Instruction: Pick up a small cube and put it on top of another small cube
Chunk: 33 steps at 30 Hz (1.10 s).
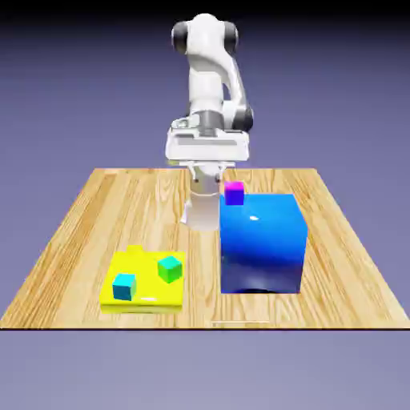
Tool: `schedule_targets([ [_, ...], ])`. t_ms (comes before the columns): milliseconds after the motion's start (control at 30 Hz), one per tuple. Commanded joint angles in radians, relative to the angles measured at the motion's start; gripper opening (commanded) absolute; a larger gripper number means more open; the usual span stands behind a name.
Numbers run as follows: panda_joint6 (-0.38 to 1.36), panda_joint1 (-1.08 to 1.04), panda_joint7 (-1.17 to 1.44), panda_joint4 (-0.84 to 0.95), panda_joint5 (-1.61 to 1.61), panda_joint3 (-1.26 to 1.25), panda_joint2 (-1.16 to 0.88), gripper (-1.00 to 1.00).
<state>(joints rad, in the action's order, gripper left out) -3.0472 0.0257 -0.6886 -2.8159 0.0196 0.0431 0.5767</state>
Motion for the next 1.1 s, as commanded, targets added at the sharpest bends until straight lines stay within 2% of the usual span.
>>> schedule_targets([
  [0, -0.008, 0.011, 0.044, -0.005, 0.016, 0.036, 0.006, 0.00],
  [1067, -0.279, 0.376, 1.435, -0.160, 0.536, 1.180, 0.182, 0.00],
])
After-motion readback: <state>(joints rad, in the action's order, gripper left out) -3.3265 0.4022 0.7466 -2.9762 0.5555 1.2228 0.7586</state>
